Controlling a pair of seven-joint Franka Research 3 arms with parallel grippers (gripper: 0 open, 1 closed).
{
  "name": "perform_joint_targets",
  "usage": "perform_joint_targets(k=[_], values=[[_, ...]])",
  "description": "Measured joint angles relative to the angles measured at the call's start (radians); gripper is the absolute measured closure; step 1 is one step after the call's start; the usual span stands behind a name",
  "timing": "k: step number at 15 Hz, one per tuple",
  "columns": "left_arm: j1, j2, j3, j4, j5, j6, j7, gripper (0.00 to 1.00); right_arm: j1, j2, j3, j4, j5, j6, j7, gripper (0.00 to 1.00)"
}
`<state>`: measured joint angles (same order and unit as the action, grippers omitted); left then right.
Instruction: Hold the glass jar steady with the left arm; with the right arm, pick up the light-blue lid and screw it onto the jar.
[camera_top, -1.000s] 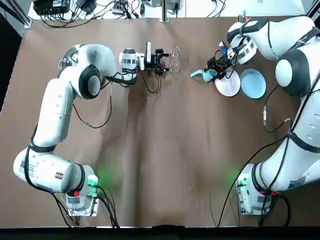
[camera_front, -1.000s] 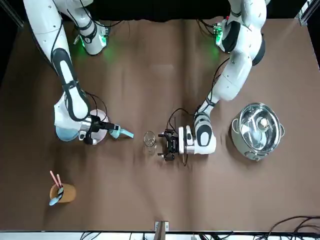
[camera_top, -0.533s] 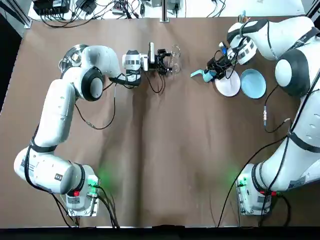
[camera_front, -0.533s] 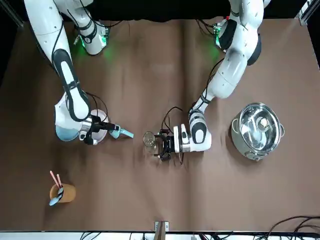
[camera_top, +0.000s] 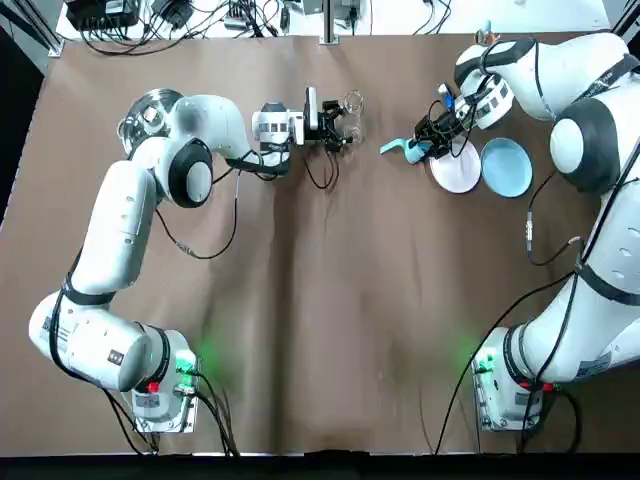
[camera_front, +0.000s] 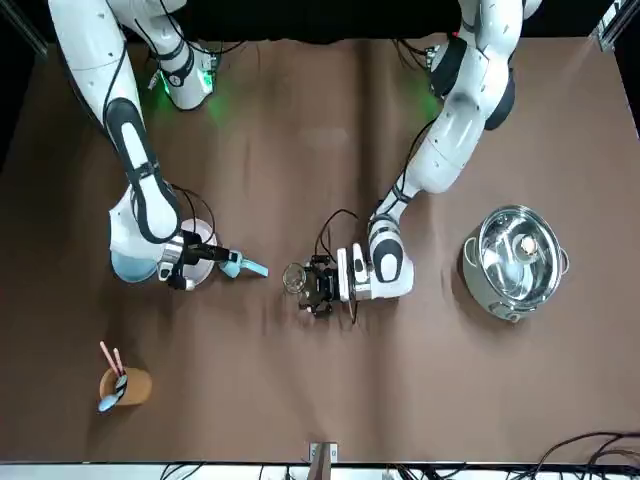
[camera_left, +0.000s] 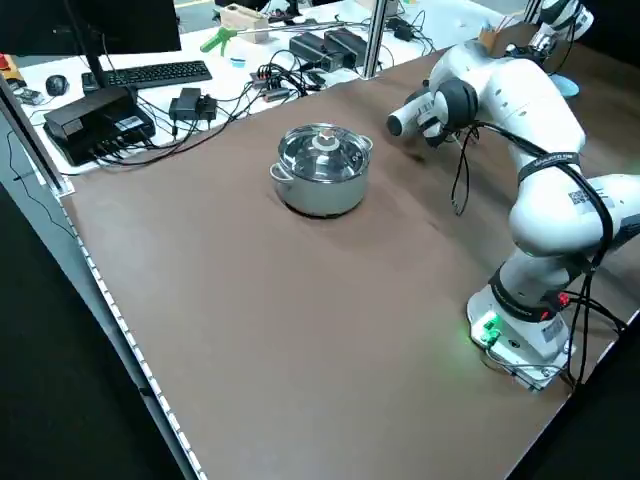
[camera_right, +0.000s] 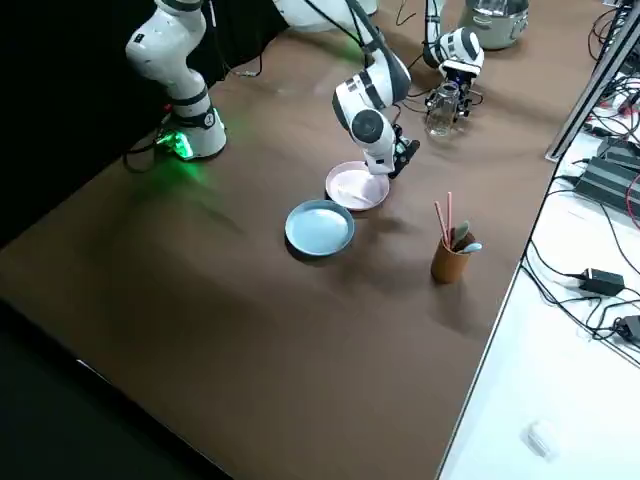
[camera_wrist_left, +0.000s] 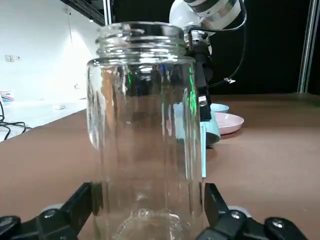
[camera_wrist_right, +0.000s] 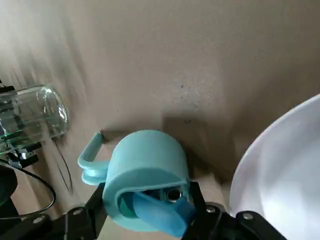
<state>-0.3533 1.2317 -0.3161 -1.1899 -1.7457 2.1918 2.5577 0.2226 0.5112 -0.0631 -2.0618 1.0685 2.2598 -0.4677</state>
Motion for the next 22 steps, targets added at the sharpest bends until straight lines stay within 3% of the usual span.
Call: perform_joint_targets(k=[6,7,11,15,22], values=[[-0.034,0.001,0.001,0.015,-0.059,0.003,0.0,0.05,0.0,-0.001,-0.006,0.034,0.001,0.0,0.0,0.32],[-0.04,0.002,0.002,0.016,-0.062,0.004,0.0,0.09,0.0,-0.005,-0.009,0.044,0.001,0.0,0.0,0.32],[-0.045,0.002,0.004,0.017,-0.065,0.004,0.0,0.09,-0.002,-0.069,-0.04,0.066,-0.029,-0.013,0.004,0.32],[-0.046,0.002,0.006,0.018,-0.065,0.004,0.0,0.09,-0.005,-0.171,-0.057,0.095,-0.237,-0.079,0.191,0.32],[-0.045,0.002,0.007,0.018,-0.065,0.004,0.0,0.09,-0.003,-0.206,-0.055,0.295,-0.517,-0.315,0.527,0.32]])
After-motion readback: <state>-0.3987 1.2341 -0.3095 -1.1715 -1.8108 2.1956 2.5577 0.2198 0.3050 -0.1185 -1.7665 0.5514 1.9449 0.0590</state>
